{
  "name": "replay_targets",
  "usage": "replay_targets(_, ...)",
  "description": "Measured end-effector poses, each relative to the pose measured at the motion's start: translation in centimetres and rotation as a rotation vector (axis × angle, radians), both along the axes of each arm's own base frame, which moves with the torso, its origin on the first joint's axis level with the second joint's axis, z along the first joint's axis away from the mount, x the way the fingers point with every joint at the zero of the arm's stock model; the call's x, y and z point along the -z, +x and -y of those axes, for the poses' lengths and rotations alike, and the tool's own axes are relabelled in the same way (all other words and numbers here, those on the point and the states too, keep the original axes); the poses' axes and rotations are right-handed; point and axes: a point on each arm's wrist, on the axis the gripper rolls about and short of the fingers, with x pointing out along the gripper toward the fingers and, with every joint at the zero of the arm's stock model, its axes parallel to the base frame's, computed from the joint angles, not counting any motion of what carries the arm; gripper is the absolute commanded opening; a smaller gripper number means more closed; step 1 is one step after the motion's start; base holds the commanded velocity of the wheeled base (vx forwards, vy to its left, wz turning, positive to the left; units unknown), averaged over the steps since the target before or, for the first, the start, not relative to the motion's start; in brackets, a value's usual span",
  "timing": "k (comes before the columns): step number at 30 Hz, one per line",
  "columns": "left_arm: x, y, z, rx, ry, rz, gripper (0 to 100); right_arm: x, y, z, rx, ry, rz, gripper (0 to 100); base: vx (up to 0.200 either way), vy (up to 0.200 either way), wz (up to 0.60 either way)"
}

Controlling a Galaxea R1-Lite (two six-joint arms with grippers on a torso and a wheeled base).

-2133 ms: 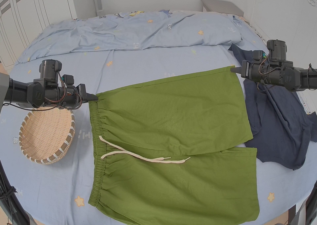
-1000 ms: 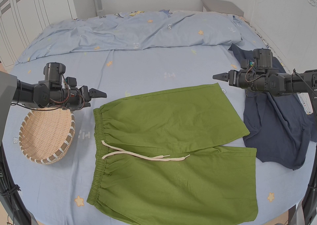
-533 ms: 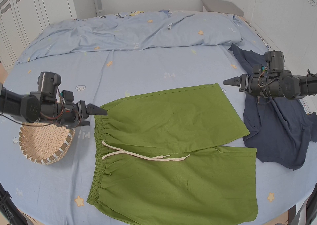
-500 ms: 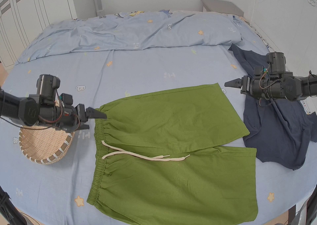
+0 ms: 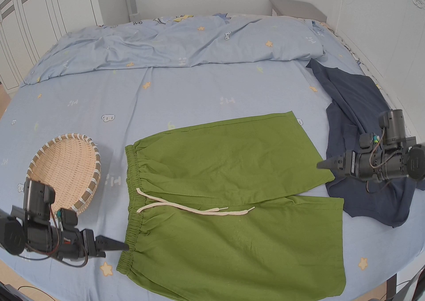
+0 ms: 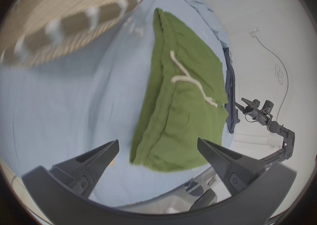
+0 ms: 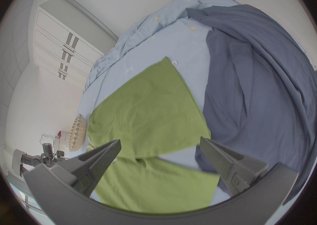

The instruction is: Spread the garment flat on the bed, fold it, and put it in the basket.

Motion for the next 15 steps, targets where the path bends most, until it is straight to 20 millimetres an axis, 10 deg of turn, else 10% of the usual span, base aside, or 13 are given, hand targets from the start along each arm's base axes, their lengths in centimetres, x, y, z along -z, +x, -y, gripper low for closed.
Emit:
replay_targets(6,1.8,-3.1,0.0,0.018,-0.043,-0.063,100,0.3,-3.3,-0.4,-0.025,0.001,-0.012,100,0.000,0.000,0.00)
replay_targets(15,3.3,-1.6,0.4,0.053,-0.072,-0.068,100,-0.3,-4.3,-0.8,-0.045,0.005,0.014,100,0.000,0.000,0.00)
